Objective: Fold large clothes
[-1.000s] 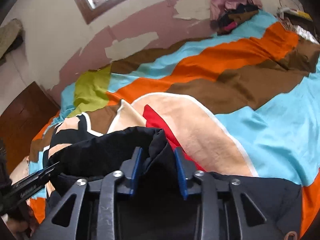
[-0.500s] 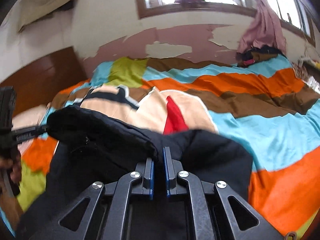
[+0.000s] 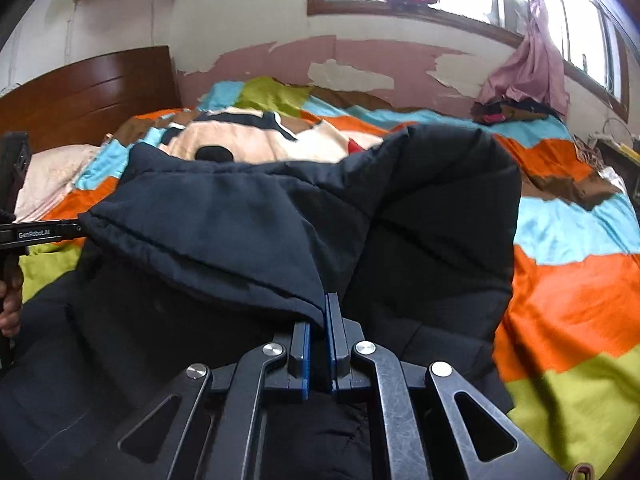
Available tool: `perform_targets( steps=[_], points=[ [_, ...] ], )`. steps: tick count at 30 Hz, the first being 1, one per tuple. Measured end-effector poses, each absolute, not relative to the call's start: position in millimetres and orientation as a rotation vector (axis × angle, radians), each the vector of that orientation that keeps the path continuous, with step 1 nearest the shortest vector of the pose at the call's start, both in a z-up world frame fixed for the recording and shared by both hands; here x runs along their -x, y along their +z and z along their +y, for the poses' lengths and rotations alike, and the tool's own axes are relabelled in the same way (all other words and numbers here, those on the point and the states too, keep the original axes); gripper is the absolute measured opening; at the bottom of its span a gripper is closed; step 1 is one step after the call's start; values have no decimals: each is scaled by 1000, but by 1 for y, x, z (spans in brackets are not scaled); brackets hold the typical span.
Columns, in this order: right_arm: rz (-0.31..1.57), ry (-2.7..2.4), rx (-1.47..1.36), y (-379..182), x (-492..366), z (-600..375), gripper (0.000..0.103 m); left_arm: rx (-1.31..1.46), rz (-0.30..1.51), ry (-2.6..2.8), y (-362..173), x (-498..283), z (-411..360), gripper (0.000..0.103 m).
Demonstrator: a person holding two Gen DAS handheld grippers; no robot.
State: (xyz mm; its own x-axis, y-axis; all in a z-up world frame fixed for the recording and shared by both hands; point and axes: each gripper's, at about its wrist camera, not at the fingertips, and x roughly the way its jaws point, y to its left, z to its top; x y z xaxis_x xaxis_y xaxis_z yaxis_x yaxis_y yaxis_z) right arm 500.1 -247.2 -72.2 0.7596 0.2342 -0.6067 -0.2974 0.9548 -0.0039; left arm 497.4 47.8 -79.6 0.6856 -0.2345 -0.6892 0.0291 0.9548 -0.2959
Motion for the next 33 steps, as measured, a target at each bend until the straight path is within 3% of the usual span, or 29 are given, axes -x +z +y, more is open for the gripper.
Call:
perform_targets(
  steps=[16,19,20,21,25,30,33],
  points=[
    [692,258,68,-114,-546,-241,7,385,795,-140,-115,-538,57,7],
    [690,301,14,-104,-539,-254,12,379,838,-146,-101,-532,62,14],
    [694,313,2,-99,-536,-259,14,365,842,-147,-96,-529,62,20],
    [695,324,-5,-95,-531,-264,19,344,837,-148,-88,-524,63,28],
    [671,337,36,-75,-514,-273,50,291,818,-135,-66,-507,70,43],
    [577,329,70,-31,-518,-277,50,298,668,-147,-32,-507,76,55],
    [526,317,14,-7,-544,-272,50,281,635,-158,-17,-529,61,57]
  ],
)
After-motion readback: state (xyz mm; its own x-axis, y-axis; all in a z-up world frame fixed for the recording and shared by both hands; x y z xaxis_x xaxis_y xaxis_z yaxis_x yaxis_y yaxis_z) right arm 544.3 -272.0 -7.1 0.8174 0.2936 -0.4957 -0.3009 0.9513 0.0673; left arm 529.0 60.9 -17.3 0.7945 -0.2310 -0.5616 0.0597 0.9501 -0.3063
